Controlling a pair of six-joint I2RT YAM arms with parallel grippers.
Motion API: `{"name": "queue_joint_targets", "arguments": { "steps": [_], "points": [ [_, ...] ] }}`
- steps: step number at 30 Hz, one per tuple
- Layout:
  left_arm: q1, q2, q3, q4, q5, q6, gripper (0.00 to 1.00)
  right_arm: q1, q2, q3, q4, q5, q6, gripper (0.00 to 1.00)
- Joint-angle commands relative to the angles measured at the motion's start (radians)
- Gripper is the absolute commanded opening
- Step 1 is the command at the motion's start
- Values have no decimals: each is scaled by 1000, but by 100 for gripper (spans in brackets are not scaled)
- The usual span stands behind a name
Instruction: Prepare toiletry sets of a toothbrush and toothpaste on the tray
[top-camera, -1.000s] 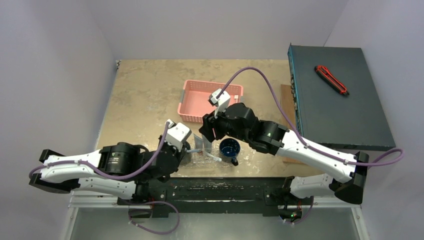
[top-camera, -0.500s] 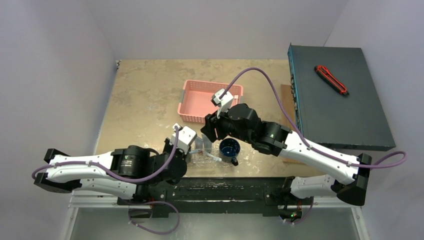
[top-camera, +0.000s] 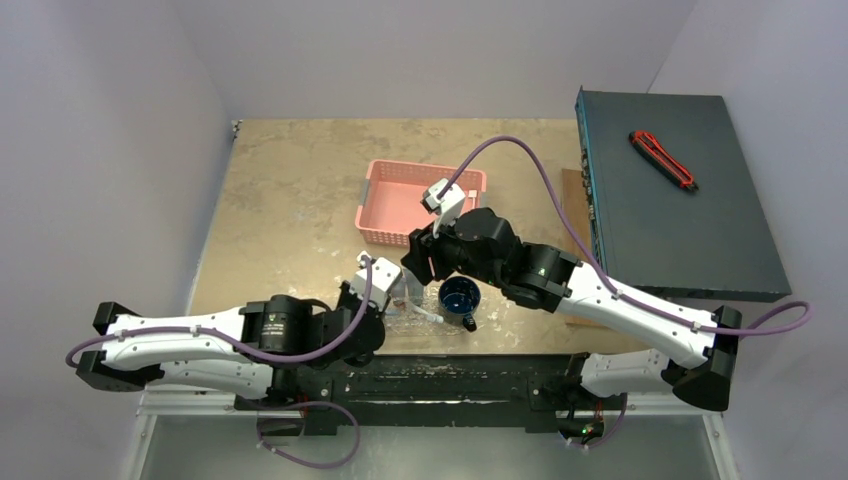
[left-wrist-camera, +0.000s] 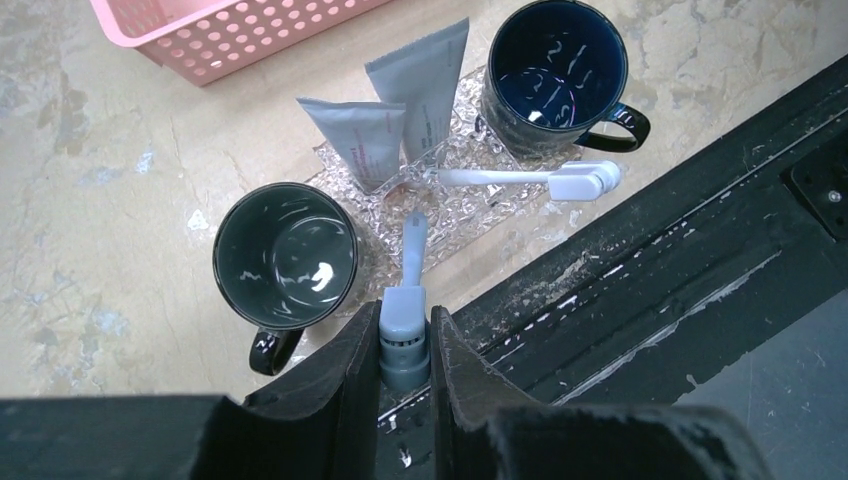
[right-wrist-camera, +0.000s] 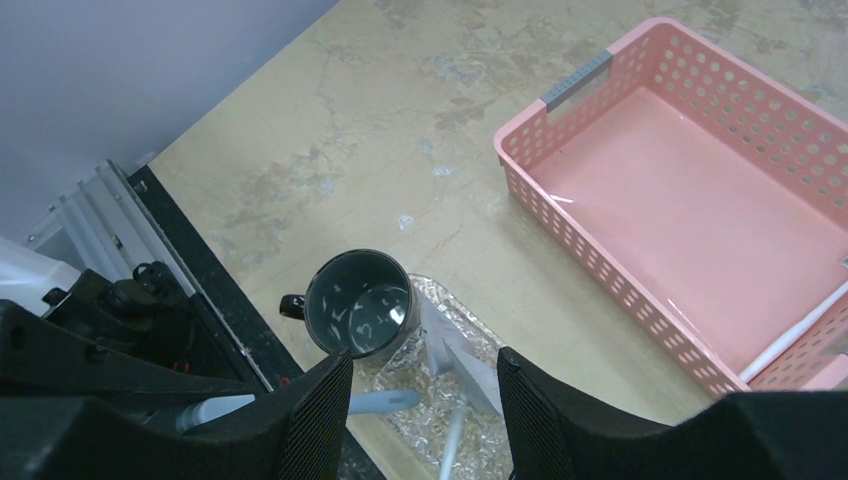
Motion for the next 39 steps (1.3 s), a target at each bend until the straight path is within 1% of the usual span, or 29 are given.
{"name": "queue_joint_targets", "arguments": {
  "steps": [1,11,24,39],
  "points": [
    [53,-12,-40,105,50,24,0,-4,6,-10,42,25,9,57],
    [140,-19,-126,224,108,71,0,-3,6,-32,51,32,12,57],
    [144,28,-169,269,55,75,0,-3,5,-52,60,32,18,57],
    [144,13,-228,311,63,62,0,-3,3,-71,68,31,24,58]
  ]
}}
